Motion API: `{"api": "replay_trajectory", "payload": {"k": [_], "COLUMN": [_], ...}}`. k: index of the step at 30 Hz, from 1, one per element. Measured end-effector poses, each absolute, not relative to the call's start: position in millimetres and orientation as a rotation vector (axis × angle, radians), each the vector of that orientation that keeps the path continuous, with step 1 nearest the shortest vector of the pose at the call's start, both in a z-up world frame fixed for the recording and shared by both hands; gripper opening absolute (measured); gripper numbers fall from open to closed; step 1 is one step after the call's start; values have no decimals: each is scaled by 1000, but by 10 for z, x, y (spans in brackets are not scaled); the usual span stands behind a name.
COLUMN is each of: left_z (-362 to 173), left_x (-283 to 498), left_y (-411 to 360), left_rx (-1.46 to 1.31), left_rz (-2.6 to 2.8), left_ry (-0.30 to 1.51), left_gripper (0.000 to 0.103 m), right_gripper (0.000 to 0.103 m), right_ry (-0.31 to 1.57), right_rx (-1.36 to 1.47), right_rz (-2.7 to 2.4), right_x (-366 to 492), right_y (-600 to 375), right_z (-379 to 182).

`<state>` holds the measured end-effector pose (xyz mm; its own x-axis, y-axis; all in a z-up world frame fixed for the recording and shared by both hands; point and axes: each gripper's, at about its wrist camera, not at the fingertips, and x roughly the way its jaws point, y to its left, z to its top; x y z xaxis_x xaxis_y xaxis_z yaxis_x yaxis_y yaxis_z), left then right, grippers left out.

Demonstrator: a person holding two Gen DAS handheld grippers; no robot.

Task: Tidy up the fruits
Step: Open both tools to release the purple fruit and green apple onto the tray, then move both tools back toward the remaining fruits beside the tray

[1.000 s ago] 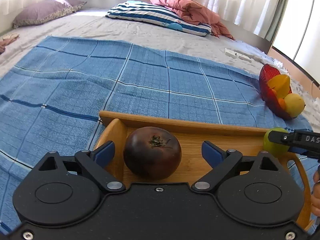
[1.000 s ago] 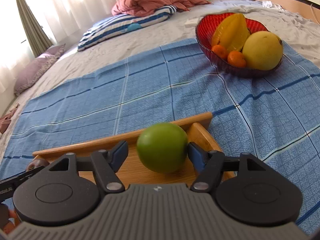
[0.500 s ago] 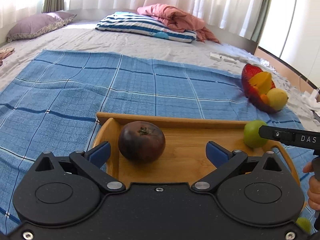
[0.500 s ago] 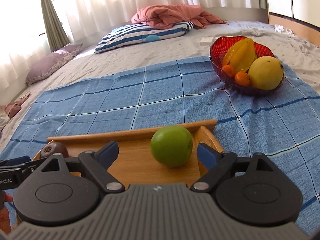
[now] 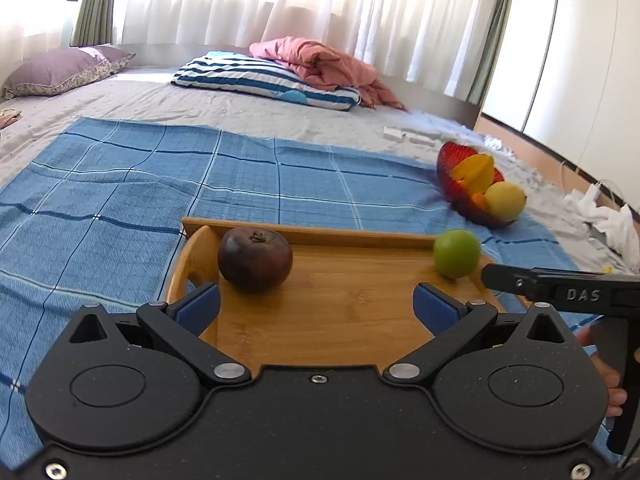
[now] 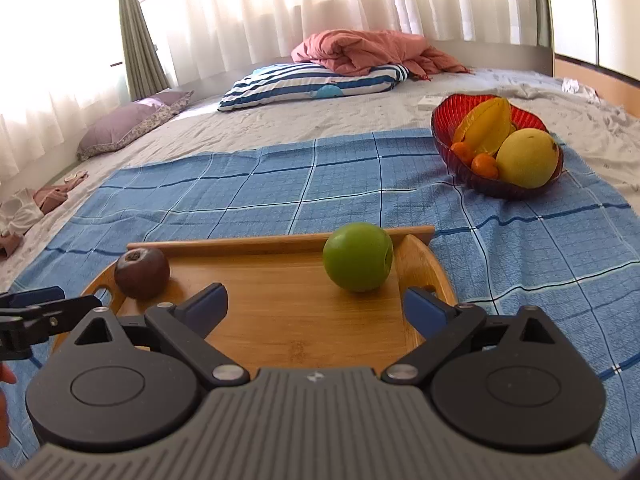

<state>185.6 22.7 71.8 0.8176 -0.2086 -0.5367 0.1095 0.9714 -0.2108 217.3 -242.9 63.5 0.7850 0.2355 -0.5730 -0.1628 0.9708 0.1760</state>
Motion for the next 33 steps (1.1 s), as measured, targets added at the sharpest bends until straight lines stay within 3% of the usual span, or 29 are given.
{"api": "replay_trajectory", "payload": {"k": [33], "left_z": [393], "left_x": [745], "left_y": [-31], "left_rx": [-77], "left_rz": [-189], "left_ry": [521], "left_gripper": [103], "right_gripper": [103], "right_ry": [445], "right_rx": [69], "right_rz": [203], "right_x": [884], "right_y": [-2511], "right_z": [390]}}
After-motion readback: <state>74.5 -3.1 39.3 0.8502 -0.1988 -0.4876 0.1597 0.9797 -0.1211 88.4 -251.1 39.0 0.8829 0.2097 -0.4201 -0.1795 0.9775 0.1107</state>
